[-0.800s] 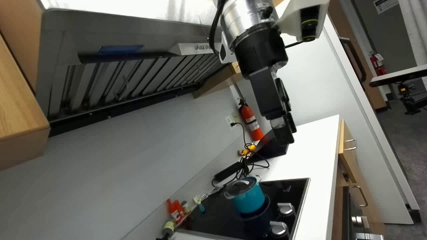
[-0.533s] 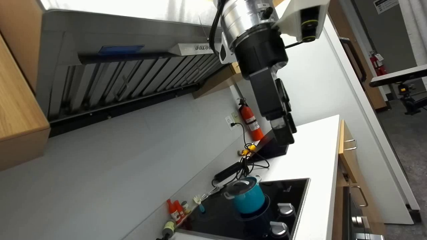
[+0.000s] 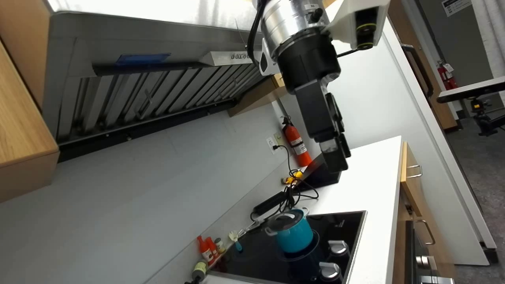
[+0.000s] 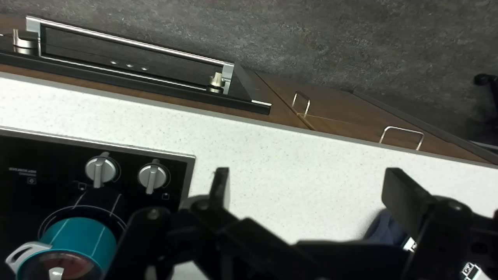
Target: Take the lid off the blue pot
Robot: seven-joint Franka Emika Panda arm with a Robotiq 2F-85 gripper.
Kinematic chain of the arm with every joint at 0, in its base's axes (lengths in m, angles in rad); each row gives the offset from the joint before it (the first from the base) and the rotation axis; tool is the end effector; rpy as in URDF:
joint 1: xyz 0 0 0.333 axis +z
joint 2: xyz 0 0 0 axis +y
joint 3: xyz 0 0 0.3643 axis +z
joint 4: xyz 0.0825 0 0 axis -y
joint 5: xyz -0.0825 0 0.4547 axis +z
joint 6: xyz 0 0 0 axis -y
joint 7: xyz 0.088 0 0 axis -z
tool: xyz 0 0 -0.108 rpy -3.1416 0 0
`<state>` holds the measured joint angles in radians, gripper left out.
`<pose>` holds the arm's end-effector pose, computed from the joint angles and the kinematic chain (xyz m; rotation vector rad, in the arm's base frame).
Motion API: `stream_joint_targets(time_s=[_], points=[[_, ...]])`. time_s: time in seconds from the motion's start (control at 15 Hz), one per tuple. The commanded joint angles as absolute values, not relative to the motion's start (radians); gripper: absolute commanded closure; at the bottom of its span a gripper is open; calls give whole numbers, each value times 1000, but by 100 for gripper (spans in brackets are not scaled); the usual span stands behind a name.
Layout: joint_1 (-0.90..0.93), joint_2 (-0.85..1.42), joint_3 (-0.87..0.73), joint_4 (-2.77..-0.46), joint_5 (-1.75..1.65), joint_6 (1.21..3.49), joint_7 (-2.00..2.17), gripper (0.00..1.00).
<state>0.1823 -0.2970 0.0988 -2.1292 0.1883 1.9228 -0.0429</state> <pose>0.5052 0.1644 0.5681 -2.9537 -0.3920 -0.1069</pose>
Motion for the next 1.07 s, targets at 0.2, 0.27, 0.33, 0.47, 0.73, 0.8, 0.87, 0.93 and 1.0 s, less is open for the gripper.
stream_joint_targets(time_s=[0.2, 0.27, 0.33, 0.47, 0.73, 0.8, 0.87, 0.93, 1.0], points=[[171, -297, 109, -2127, 191, 1920, -45, 0], [171, -297, 109, -2127, 191, 1920, -45, 0], [171, -297, 109, -2127, 191, 1920, -45, 0], [171, -297, 109, -2127, 191, 1920, -45, 0], [165, -301, 114, -2141, 167, 1940, -33, 0], [162, -302, 115, -2146, 157, 1945, -28, 0], [160, -303, 116, -2151, 150, 1947, -24, 0], [159, -303, 116, -2157, 143, 1947, -21, 0], [157, -304, 117, -2165, 135, 1949, -17, 0]])
